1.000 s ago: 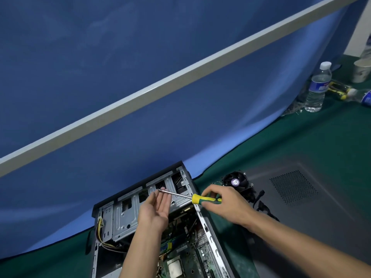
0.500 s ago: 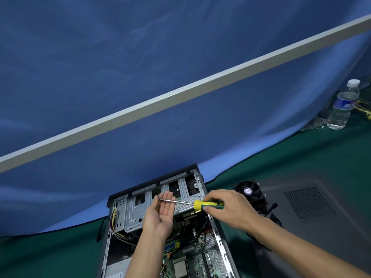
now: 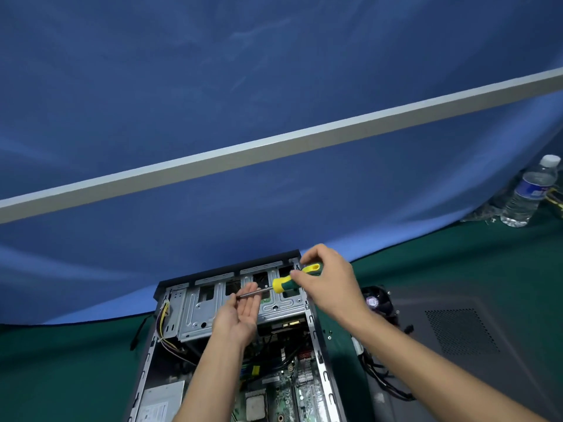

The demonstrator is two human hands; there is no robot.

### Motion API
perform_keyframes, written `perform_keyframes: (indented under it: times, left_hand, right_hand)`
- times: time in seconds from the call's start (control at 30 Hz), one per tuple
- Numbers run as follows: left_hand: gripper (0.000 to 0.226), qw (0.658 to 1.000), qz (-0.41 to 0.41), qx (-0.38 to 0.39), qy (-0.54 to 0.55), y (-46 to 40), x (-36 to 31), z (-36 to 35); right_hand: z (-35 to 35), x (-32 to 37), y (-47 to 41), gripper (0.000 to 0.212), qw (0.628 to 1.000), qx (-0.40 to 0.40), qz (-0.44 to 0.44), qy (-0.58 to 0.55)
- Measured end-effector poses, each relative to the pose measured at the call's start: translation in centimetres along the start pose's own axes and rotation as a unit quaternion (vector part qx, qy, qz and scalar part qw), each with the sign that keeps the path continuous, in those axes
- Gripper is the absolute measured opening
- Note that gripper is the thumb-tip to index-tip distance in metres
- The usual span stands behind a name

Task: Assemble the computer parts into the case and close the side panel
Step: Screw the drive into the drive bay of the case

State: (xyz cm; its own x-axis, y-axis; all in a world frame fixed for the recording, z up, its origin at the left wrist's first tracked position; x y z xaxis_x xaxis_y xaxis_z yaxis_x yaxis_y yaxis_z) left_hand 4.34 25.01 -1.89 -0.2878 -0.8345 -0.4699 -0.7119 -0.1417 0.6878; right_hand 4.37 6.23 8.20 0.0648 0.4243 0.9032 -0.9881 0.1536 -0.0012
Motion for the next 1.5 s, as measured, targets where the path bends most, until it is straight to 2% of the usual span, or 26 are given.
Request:
perform_keyframes:
  times: [0.1,0.2,0.33,0.43,0.57,0.7,0.83,0.97,1.13,1.37,1.5]
  left_hand:
    - [0.041,0.999,0.030,0.001,0.040,-0.7,1.2,0.1]
    - [0.042,0.999,0.029,-0.010,0.031,-0.9,1.8,0.7]
    - [0.046,0.999,0.029,-0.019,0.012,-1.1,2.0,2.0]
    - [0.056,0.998,0.037,-0.010,-0.041,-1.8,2.5,3.7]
    - [0.033,0.989,0.014,-0.078,-0.128,-2.6,2.6,7.4]
    - [0.055,0.987,0.001,-0.046,-0.152,-3.8,3.0,6.9]
    - [0.063,0.990,0.017,-0.012,-0.139,-4.2,3.6,5.5]
    - [0.081,0.990,-0.001,0.016,-0.142,-5.4,4.3,5.7]
    - [0.060,0.986,-0.008,-0.005,-0.167,-5.2,4.1,5.9]
    - [0.088,0.989,-0.017,-0.010,-0.147,-5.6,4.4,6.2]
    - [0.086,0.991,-0.021,-0.012,-0.132,-6.0,4.4,6.4]
  right_hand:
    - [-0.6,1.1,0.4,0.019,0.999,-0.011,0.039,0.037]
    - [-0.9,0.9,-0.1,0.019,0.997,-0.005,0.049,0.064]
    - [-1.4,-0.3,-0.6,0.019,0.998,0.008,0.027,0.047]
    - [-1.5,-0.9,-1.1,0.019,1.000,0.004,0.013,0.011]
    - [-1.3,-0.9,-2.1,0.019,0.999,0.001,0.023,0.034]
    - [-1.2,-0.4,-3.0,0.019,0.997,0.004,0.037,0.061]
    - [-1.4,0.5,-3.5,0.018,0.995,0.006,0.053,0.081]
    - [-1.5,1.0,-3.7,0.017,0.994,0.001,0.059,0.091]
    - [-1.2,1.0,-4.1,0.015,0.994,-0.003,0.056,0.097]
    - [-1.1,0.5,-4.4,0.016,0.995,-0.007,0.051,0.088]
    - [-1.4,0.1,-4.7,0.016,0.996,0.000,0.045,0.083]
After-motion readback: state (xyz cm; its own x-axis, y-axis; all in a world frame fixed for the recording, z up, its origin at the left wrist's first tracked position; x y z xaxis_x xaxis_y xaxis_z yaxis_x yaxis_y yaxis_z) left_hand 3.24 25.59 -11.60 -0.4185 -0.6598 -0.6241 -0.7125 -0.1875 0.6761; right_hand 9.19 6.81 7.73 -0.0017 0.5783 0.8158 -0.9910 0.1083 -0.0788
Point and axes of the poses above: each hand's wrist, its own y-axis away from the middle knuckle, its own z-axis out of the back of the hand, x = y × z, the point moved 8 cm from there along -y, towards the middle knuckle, and after that the axes turned 4 degrees about -z, right-handed, at the moved point
